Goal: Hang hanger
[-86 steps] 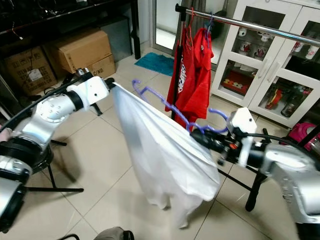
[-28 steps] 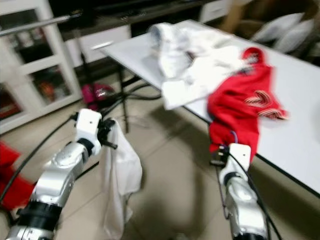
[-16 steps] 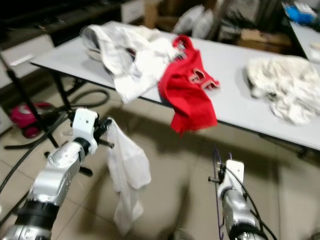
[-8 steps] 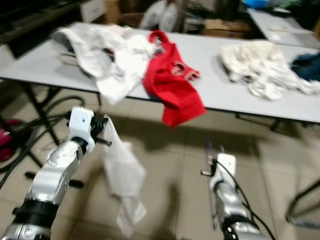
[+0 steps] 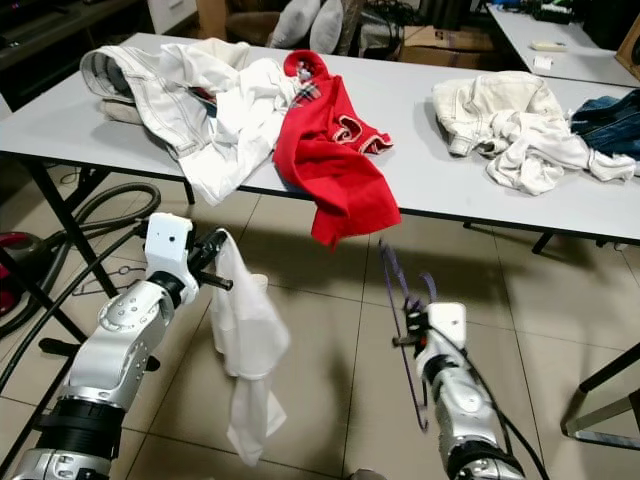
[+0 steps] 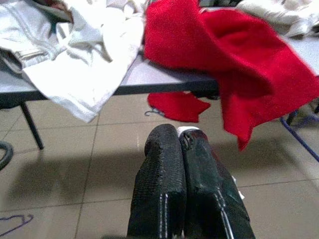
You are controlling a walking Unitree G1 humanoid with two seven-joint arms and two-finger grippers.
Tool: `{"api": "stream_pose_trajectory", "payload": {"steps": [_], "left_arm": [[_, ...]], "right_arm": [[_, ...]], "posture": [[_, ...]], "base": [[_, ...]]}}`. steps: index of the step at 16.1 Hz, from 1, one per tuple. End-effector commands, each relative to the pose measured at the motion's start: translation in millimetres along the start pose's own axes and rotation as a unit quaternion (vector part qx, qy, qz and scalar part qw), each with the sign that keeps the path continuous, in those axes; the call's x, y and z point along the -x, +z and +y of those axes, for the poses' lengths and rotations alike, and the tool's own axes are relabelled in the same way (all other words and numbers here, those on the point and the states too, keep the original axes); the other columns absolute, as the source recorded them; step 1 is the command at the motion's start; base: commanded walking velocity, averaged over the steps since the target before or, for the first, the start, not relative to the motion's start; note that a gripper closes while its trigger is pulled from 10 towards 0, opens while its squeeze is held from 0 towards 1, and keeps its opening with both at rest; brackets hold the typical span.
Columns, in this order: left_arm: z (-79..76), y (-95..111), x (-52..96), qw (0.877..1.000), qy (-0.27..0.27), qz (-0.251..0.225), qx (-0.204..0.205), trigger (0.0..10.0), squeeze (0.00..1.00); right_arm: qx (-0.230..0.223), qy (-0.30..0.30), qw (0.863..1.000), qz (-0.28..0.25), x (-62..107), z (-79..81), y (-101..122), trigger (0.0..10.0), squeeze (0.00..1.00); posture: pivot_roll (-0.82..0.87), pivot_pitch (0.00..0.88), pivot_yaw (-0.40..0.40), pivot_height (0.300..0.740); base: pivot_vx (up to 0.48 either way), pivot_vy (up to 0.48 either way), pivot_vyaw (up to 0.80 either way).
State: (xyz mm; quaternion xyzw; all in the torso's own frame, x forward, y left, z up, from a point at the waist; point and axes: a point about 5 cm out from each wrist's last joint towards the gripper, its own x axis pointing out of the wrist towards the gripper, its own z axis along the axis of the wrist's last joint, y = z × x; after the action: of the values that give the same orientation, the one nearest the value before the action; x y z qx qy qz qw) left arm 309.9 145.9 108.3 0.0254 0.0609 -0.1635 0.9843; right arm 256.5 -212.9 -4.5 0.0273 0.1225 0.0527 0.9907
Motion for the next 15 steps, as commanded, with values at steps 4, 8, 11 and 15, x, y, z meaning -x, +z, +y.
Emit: {"api": "stream_pose_trajectory", "payload": {"steps": [4,8,11,15], "left_arm": [[-1.8,12,0.7,1.0,-0.02,-0.02,-0.008,10.0,0.0],[-6.9,4,2.9,0.999,-0.032,0.002,-0.011,10.0,0.0],[-5.0,-2,8.7,0.999,-0.035,0.017,-0.01,10.0,0.0],[-7.2,-4,10.9,0.999,-0.045,0.027,-0.014,10.0,0.0]], "right_arm": [[0.067,0.086,0.99,0.084,3.0,23.0,-22,10.0,0.0],[0.064,0.08,0.987,0.125,-2.9,44.7,-31,10.0,0.0],[0.067,0.099,0.983,0.137,-1.7,60.4,-38,10.0,0.0],[0.065,0.174,0.975,0.123,-8.5,81.7,-31,10.0,0.0]], "posture": [[-0.03,0.0,0.014,0.74],[-0.04,0.0,0.034,0.74],[-0.05,0.0,0.049,0.74],[-0.04,0.0,0.066,0.74]], "base": [[0.0,0.0,0.0],[0.0,0.0,0.0],[0.0,0.0,0.0],[0.0,0.0,0.0]]}}
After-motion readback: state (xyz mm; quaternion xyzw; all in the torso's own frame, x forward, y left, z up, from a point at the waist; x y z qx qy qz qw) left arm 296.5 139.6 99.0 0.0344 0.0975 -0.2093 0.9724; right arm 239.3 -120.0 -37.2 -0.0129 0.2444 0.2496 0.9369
